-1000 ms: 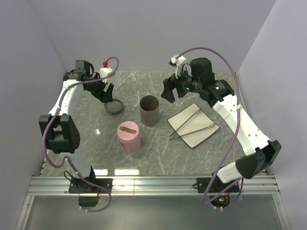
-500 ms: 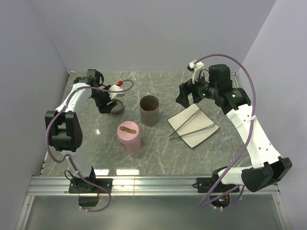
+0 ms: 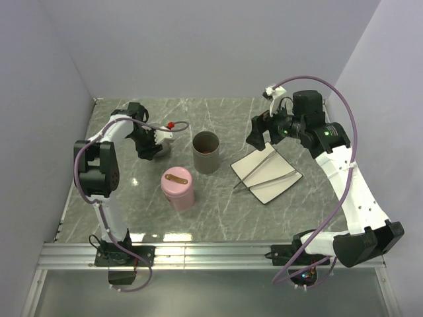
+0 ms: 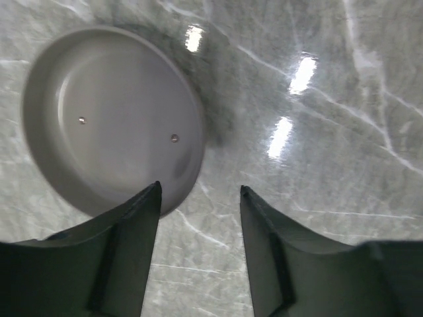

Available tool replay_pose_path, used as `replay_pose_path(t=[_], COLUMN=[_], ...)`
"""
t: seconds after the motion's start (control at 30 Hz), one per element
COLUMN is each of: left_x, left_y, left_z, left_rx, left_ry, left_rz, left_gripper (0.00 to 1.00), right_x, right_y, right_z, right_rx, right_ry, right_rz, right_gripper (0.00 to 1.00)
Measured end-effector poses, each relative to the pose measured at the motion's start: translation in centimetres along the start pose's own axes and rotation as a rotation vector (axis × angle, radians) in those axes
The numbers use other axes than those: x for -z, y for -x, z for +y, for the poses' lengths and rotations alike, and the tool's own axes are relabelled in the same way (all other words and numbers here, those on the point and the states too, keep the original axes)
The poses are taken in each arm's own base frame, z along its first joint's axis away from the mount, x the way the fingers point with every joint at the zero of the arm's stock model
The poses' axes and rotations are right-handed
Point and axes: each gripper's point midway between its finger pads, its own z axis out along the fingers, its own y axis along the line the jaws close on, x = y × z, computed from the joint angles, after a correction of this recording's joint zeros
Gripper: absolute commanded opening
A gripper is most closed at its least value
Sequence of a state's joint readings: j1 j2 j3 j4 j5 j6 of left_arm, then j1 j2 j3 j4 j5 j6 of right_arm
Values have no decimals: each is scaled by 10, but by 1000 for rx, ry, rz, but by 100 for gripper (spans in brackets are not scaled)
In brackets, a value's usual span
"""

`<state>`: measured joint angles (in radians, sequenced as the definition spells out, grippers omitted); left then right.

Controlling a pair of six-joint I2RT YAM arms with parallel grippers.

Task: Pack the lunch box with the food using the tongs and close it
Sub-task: Pick up the box lid from the center of the board.

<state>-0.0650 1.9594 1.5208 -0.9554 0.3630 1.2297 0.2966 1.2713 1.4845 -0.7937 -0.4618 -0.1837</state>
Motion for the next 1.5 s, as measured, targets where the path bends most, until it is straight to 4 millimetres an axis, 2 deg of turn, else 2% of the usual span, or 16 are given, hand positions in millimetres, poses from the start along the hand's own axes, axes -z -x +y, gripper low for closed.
replay_pose_path(t=[0.13,0.27,0.37,0.67,0.7,1.0,1.07,1.13,1.27,1.33,1.4,1.5], left_x=[-4,-12,-16,-17,-17,-14,0,26,106,140,167,191], left_y=[1,0,1,4,4,13,25,45,85,97,107,126], left_z=[3,-1,-4,2,2,-4,-2,11,49,56,55,37], left_rx=[-24,-34,-39,-42,-40,33,79,110,134,149,165,211], left_ry=[15,9,0,23,24,-2,-19,-4,100,131,149,121], left_rz=[-3,-2,0,-10,-11,-65,-123,-205,-406,-486,-550,-636], left_gripper=[47,42,35,8,2,0,0,0,0,0,0,0], right_x=[0,0,0,0,0,1,1,0,0,0,0,2], right_y=[0,0,0,0,0,2,4,8,23,34,43,55], right_z=[0,0,0,2,3,7,8,9,12,13,14,16], right_rx=[-3,-6,-6,-13,-14,-41,-47,-54,-53,-46,-39,-38], right_ry=[2,2,4,13,16,37,44,51,72,82,89,98], right_rz=[-1,-1,-1,-3,-3,-10,-18,-32,-91,-131,-168,-208], right_gripper=[99,99,99,99,99,99,99,99,99,99,100,100])
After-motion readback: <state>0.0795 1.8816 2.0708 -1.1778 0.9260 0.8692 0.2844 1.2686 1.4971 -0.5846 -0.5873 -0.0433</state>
